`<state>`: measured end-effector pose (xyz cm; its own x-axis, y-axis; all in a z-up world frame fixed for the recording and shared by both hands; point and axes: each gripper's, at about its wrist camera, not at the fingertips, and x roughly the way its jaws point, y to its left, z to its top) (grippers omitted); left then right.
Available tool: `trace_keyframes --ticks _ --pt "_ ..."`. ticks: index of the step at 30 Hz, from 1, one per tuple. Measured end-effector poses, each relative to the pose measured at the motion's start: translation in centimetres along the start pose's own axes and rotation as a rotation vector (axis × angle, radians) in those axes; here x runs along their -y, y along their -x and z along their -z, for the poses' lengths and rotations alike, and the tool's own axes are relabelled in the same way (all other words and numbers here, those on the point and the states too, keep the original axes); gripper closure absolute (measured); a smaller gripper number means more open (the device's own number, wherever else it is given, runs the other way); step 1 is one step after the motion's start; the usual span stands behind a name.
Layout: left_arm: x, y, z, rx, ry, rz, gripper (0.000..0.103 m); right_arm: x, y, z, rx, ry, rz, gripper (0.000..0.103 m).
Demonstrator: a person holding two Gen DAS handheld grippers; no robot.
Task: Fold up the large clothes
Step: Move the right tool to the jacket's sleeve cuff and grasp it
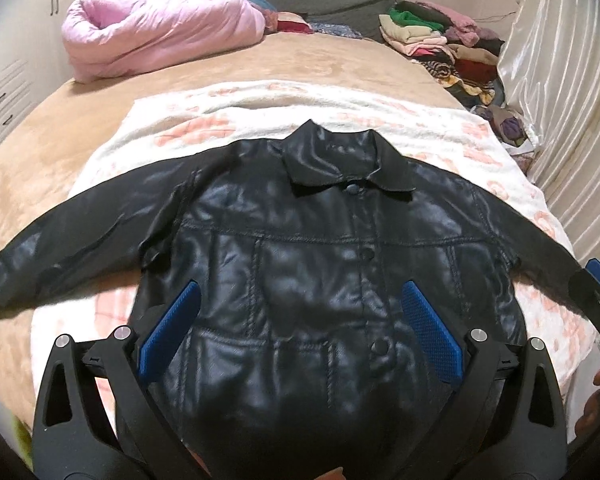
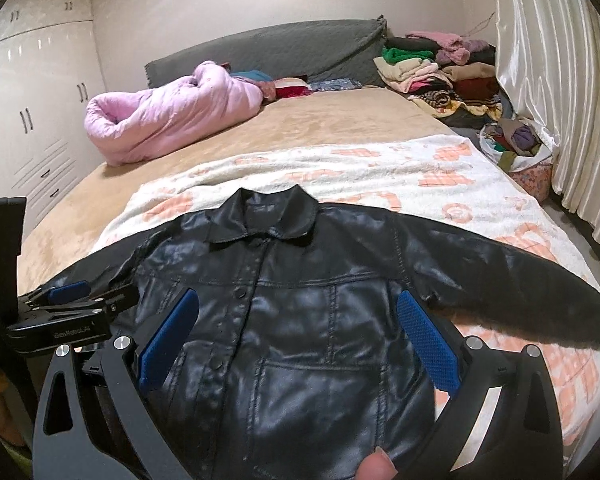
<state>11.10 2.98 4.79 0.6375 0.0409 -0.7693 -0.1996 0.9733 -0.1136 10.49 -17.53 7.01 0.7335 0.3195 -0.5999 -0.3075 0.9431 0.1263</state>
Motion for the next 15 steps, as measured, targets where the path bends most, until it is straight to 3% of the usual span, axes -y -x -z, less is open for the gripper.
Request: trace_keyframes --ticks 15 --pt "3.8 -3.6 -3.6 -0.014 -0.028 0.050 0.009 7.7 -1.1 -2.5 0.055 -0.120 0.147 0.004"
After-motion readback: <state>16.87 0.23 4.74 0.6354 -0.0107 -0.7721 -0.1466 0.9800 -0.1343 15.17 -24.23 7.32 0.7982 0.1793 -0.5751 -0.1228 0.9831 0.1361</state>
